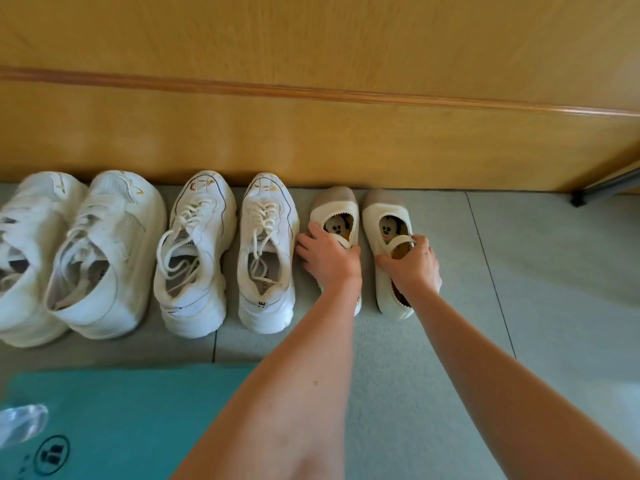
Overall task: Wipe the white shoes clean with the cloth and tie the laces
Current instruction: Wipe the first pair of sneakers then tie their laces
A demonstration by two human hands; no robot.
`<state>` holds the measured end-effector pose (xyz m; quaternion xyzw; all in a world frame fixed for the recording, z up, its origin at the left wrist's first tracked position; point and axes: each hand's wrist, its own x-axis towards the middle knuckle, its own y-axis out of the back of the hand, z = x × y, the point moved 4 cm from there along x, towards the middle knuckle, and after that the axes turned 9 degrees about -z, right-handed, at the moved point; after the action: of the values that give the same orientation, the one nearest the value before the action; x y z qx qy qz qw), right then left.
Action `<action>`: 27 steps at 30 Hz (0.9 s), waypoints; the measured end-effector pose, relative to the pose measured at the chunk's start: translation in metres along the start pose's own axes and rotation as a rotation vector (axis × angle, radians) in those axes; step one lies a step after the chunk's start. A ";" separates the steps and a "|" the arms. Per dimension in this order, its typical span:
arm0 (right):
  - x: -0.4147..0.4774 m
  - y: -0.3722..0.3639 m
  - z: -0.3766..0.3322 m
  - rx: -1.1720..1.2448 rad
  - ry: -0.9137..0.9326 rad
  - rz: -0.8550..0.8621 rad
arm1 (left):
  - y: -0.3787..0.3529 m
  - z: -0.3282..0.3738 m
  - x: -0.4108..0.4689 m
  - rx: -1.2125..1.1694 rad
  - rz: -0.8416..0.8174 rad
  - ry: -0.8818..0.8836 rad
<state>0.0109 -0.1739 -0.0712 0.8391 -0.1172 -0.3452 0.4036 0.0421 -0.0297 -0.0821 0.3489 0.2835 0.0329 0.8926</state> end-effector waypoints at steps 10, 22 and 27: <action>-0.002 0.003 -0.007 -0.090 -0.001 -0.107 | 0.007 0.009 0.000 0.058 -0.022 -0.009; -0.064 0.015 -0.113 0.063 0.237 -0.123 | 0.163 0.015 -0.005 0.014 0.294 -0.266; -0.094 -0.055 -0.159 -0.051 0.177 -0.435 | 0.198 -0.061 0.023 0.194 0.196 0.061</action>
<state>0.0441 0.0010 0.0025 0.8611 0.1110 -0.3520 0.3497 0.0569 0.1623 -0.0026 0.4584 0.2768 0.1028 0.8382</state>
